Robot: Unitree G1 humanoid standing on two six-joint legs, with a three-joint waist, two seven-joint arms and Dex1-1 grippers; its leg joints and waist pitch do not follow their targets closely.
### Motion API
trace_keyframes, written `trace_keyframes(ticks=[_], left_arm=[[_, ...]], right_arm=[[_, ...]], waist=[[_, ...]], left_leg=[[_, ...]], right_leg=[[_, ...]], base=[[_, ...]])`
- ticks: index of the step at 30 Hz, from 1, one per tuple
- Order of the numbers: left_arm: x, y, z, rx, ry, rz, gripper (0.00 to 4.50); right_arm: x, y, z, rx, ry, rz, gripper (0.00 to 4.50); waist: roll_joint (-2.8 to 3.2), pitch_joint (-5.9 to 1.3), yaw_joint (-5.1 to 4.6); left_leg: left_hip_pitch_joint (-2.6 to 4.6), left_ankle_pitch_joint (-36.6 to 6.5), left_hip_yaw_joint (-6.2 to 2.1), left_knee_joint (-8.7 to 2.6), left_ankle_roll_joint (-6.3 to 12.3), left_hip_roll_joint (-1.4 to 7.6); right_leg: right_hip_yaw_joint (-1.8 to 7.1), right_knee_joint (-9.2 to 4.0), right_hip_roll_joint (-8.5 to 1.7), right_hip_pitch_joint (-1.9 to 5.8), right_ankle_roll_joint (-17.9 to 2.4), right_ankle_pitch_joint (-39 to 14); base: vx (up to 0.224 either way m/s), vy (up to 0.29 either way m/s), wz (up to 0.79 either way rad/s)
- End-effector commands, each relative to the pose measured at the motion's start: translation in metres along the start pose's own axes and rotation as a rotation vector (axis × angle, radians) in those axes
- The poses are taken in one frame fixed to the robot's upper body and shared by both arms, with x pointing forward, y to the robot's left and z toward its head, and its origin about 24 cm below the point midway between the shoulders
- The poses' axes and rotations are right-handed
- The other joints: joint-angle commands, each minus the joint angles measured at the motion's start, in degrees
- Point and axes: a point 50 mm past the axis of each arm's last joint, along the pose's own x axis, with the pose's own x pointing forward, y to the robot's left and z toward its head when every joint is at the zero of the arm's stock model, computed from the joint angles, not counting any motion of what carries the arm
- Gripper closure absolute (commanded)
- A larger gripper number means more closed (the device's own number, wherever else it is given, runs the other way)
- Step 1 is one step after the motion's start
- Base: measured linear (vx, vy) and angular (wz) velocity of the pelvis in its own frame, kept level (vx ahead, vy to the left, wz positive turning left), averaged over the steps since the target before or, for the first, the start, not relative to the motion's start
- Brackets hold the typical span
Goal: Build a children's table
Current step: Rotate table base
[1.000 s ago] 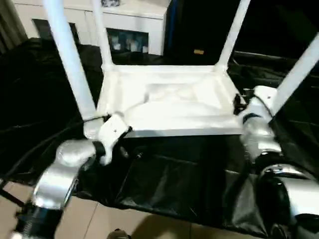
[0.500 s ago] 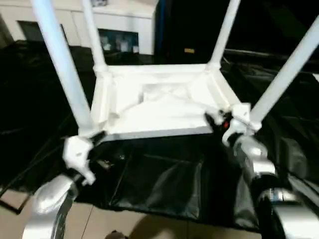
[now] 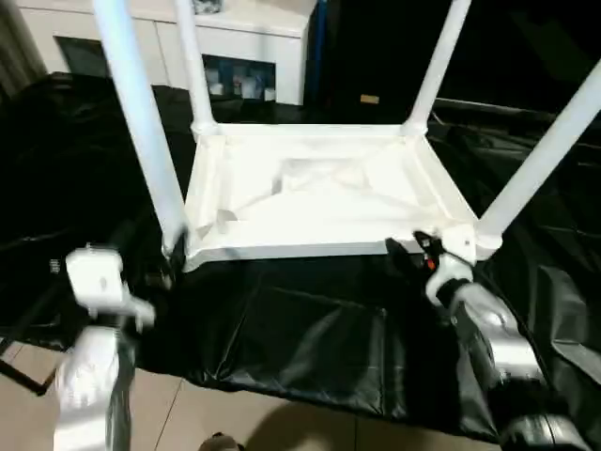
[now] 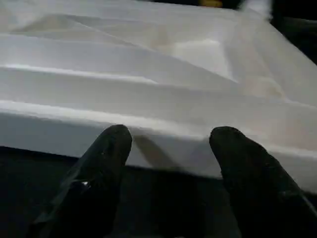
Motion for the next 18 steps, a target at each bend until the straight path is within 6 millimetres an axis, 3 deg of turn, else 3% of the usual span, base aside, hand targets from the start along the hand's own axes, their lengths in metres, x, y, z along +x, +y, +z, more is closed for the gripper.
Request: trace_keyframes(ticks=[1,2,9,11,12,17,18], left_arm=[[0.012,0.011,0.001,-0.004,0.011,0.005,0.06],[0.016,0.013,0.002,-0.012,0.012,-0.002,0.06],[0.04,0.017,0.001,-0.052,0.073,-0.172,0.06],[0.044,0.011,-0.003,-0.104,0.134,-0.333,0.06],[0.044,0.011,-0.003,-0.104,0.134,-0.333,0.06],[0.032,0.0,-0.01,-0.245,0.279,-0.69,0.06],[0.028,-0.001,-0.011,-0.268,0.303,-0.75,0.06]], right_arm=[[-0.005,-0.013,-0.004,0.005,0.023,-0.129,1.46],[-0.007,-0.014,-0.006,0.003,0.033,-0.152,1.46],[-0.012,-0.021,-0.01,-0.032,0.092,-0.259,1.46],[-0.007,-0.019,-0.011,-0.028,0.106,-0.257,1.46],[-0.007,-0.019,-0.011,-0.028,0.106,-0.257,1.46],[0.008,-0.011,-0.009,-0.021,0.109,-0.2,1.46],[0.011,-0.01,-0.008,-0.026,0.108,-0.187,1.46]], waist=[[0.75,-3.31,-0.02],[0.71,-3.15,-0.1],[0.93,-3.41,-0.24],[0.96,-3.52,-0.24],[1.06,-3.56,-0.29],[1.21,-3.54,-0.48],[1.02,-3.58,-0.41]], left_leg=[[1.08,-20.9,0.64,-4.51,-1.41,-1.26],[0.85,-20.6,0.7,-4.55,-1.55,-1.39],[1.0,-18.1,0.79,-4.44,-2.63,-1.56],[1.01,-17.2,0.9,-4.34,-2.47,-1.56],[1.04,-17.1,0.91,-4.34,-2.39,-1.59],[1.28,-16.4,1.07,-4.27,-2.22,-1.45],[1.34,-16.3,1.15,-4.22,-2.05,-1.48]], right_leg=[[1.0,-4.76,-0.84,1.73,-5.6,-17.0],[1.01,-4.76,-0.78,1.78,-5.7,-16.7],[1.06,-4.06,-0.84,2.03,-7.1,-12.5],[1.09,-3.83,-1.0,2.16,-8.2,-10.3],[1.12,-3.75,-0.97,2.12,-8.4,-10.3],[1.12,-3.33,-1.03,2.21,-10.7,-7.8],[1.12,-3.21,-1.04,2.2,-11.1,-8.0]], base=[[0.0,0.0,0.0],[0.0,0.0,0.0],[0.0,0.0,0.0],[0.0,0.0,0.0],[0.0,0.0,0.0],[0.0,0.0,0.0],[0.0,0.0,0.0]])
